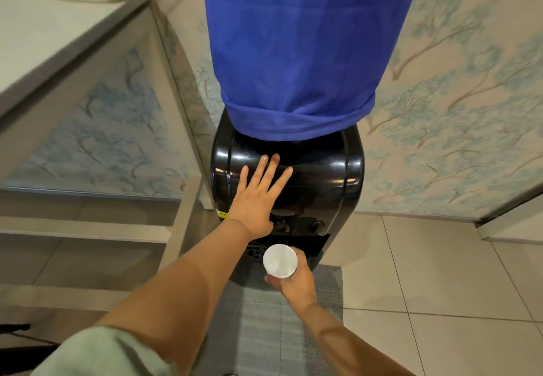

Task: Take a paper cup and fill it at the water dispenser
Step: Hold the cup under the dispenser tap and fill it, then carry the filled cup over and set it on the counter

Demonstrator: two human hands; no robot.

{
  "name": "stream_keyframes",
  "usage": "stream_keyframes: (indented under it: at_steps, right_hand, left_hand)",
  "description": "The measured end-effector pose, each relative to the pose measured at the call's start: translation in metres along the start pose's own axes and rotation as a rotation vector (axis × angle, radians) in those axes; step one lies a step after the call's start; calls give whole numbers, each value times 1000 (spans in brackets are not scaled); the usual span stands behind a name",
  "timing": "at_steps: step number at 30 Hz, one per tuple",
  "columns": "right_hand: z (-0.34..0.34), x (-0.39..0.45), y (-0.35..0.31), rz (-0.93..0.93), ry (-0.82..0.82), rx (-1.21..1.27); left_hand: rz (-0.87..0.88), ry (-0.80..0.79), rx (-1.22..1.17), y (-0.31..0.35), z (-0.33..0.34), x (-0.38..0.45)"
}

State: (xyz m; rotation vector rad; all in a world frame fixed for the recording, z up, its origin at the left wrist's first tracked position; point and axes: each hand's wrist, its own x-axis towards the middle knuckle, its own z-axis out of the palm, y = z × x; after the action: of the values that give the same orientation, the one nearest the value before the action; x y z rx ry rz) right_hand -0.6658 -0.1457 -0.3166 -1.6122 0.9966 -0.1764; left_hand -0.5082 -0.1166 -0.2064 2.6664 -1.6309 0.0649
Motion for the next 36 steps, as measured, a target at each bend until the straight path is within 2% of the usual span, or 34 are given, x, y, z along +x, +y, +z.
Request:
stream_keyframes:
  at_steps: [5, 10, 16, 21, 28, 36]
  right_hand:
    - [-22, -25, -26, -137, -14, 20]
    - [-37, -38, -56, -255, -10, 25]
    - [-42, -47, -86, -353, -19, 35]
    - [-47, -60, -118, -411, -14, 13]
    - [-44, -81, -176, -503, -11, 32]
    - [-4, -106, -248, -590, 5, 23]
  left_hand:
    - [-4, -39, 12, -10, 5, -37]
    - [-141, -142, -2, -17, 16, -89]
    - [-241, -117, 3, -20, 1, -112]
    - [-234, -51, 54, -32, -27, -115]
    - [-181, 95, 117, -66, -102, -103]
    - [-119, 277, 225, -127, -183, -122]
